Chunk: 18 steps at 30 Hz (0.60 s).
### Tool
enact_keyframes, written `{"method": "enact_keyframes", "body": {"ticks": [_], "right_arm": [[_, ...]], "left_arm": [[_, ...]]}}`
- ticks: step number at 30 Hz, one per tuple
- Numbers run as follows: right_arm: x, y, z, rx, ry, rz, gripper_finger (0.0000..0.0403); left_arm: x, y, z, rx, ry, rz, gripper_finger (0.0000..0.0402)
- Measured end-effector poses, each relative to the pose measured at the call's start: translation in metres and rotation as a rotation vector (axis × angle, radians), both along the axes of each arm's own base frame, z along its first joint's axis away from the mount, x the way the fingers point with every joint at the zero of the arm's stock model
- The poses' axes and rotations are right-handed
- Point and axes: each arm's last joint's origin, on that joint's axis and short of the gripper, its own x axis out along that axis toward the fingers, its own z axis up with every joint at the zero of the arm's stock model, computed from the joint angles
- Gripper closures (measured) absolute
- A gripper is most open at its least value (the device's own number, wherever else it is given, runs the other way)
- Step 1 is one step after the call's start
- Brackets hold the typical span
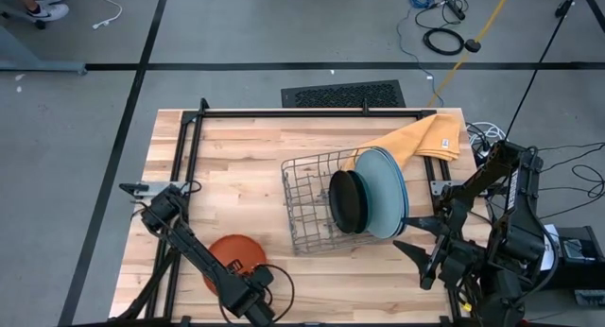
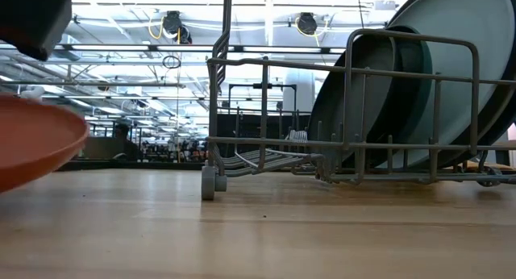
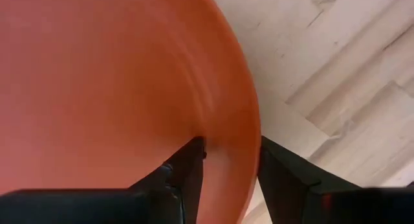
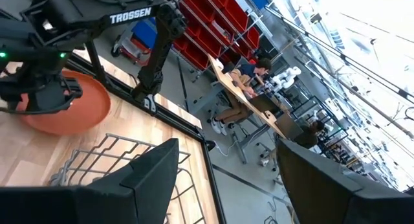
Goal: Sort dishes
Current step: Put the orange plate into the green dish rack
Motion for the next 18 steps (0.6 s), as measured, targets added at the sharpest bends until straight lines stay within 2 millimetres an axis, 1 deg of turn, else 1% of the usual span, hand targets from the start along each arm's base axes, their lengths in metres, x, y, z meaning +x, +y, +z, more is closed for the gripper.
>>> {"method": "enact_keyframes", "body": {"ticks": [2,4,6,8,9,14,18], "right_arm": [[0.000,0.000,0.000,0.000,-0.001,-0.001,0.0149],[0.000,0.000,0.000,0.000,0.000,0.000,0.0149],[0.000,0.000,0.000,0.000,0.000,0.000,0.0149],[0.000,0.000,0.000,0.000,0.000,0.000,0.0149],[0.000,0.000,0.000,0.000,-0.001,0.000,0.0149],[0.000,0.000,0.000,0.000,0.000,0.000,0.0149],[0.000,0.000,0.000,0.000,-0.001,0.000,0.0149]], "left_arm": [[0.001,0.000,-0.003,0.004,0.012,0.001,0.0268],[0.002,0.001,-0.005,-0.001,0.021,-0.001,0.0285],[0.004,0.001,-0.003,-0.009,0.019,0.001,0.0319],[0.004,0.001,0.001,0.010,0.028,-0.014,0.0368],[0.004,0.002,0.005,0.025,0.039,-0.018,0.0382],[0.010,-0.002,0.026,0.030,0.039,-0.014,0.0398],[0.018,-0.007,0.058,0.047,-0.029,-0.016,0.0399]]}}
